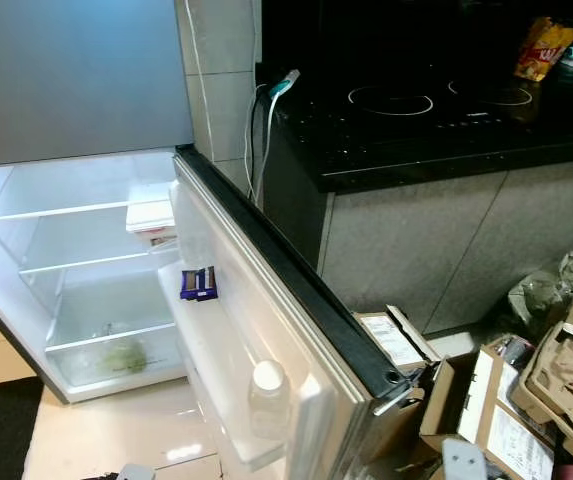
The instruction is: Restocking fridge
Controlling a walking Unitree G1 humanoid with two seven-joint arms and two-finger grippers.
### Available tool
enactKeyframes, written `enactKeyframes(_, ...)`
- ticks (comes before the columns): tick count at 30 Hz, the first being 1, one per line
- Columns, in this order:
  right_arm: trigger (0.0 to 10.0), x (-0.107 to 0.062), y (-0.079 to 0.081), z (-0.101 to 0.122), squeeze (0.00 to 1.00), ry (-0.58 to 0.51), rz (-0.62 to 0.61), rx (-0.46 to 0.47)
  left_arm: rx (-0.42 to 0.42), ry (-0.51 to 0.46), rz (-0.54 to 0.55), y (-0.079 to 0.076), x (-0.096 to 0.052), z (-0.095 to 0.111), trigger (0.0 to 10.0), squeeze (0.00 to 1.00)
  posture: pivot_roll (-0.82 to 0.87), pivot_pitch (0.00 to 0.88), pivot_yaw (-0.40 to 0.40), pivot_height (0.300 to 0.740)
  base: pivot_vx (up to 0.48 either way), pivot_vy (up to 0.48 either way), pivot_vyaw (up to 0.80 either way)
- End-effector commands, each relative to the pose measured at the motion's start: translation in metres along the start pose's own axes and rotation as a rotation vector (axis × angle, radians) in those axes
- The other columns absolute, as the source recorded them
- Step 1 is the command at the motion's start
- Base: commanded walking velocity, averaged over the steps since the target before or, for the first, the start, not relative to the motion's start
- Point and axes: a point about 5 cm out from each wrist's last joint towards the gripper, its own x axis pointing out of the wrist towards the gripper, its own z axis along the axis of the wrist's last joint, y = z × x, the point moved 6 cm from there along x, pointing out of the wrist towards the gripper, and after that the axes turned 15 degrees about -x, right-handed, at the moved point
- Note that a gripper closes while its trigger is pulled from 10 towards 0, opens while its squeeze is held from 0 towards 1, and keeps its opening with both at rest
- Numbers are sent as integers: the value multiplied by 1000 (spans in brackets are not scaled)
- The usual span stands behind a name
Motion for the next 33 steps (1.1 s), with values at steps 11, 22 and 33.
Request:
enactKeyframes(11,10000,-1,7,-8,0,19,19,-9,2,45,25,6,-2,-12,10000,0,-26,0,-19,738,0,0,0)
enactKeyframes(22,10000,-3,15,-19,0,49,56,-48,22,51,26,7,-2,-14,10000,0,-27,0,-18,738,-269,0,0)
enactKeyframes(33,10000,-4,21,-25,0,68,82,-88,20,54,25,5,-2,-17,10000,0,-26,0,-20,738,-286,0,0)
